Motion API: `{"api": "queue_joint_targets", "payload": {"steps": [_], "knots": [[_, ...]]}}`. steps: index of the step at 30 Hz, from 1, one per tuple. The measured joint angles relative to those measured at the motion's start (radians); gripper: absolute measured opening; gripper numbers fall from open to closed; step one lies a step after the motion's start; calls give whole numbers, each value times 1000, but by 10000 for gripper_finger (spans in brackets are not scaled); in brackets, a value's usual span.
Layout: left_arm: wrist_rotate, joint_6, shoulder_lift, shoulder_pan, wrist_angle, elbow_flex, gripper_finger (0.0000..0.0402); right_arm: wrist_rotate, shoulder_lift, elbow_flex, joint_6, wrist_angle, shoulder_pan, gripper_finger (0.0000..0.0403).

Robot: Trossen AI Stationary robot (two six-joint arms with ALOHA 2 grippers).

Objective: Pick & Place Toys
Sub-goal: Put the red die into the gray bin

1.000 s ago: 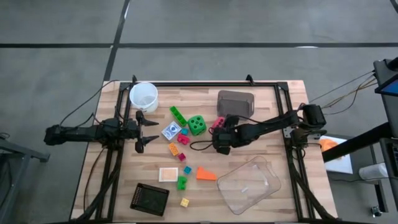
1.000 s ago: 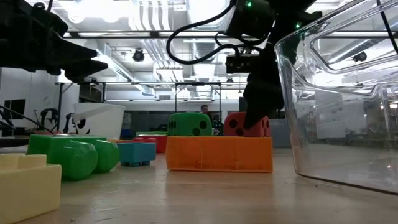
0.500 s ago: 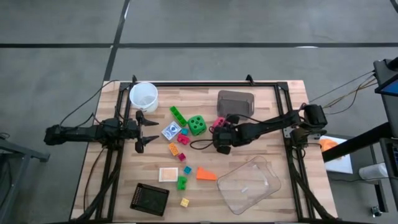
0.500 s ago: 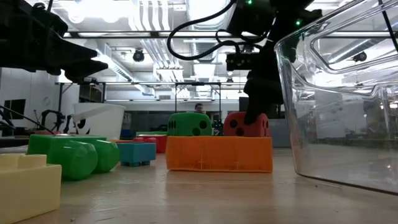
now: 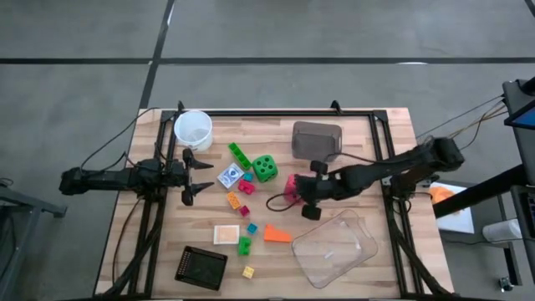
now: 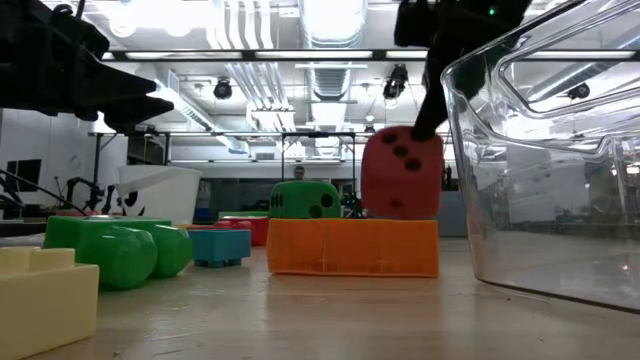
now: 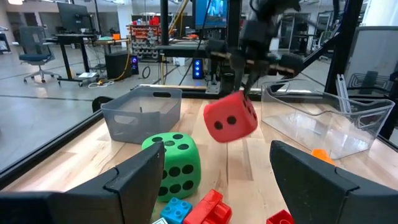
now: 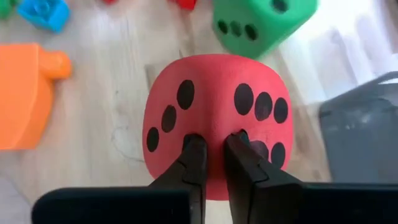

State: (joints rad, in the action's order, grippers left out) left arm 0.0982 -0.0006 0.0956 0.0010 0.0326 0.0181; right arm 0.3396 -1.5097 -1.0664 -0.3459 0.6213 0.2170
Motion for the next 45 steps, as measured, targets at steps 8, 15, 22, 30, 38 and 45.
{"api": "queue_joint_targets", "payload": {"steps": [8,15,22,30,38,45], "knots": [[0,1,-1,0,1,-6,291,-18,152,223,13,-314,6,18],[0,1,-2,0,11,-6,291,-19,267,547,48,-860,-6,18],[0,1,0,0,30,-6,291,29,392,706,69,-1071,-64,18],[0,1,0,0,39,-6,291,87,538,652,132,-795,-215,18],[0,1,0,0,39,-6,291,112,599,492,147,-327,-370,18],[0,1,0,0,38,-6,291,116,544,376,180,-102,-431,18]]}}
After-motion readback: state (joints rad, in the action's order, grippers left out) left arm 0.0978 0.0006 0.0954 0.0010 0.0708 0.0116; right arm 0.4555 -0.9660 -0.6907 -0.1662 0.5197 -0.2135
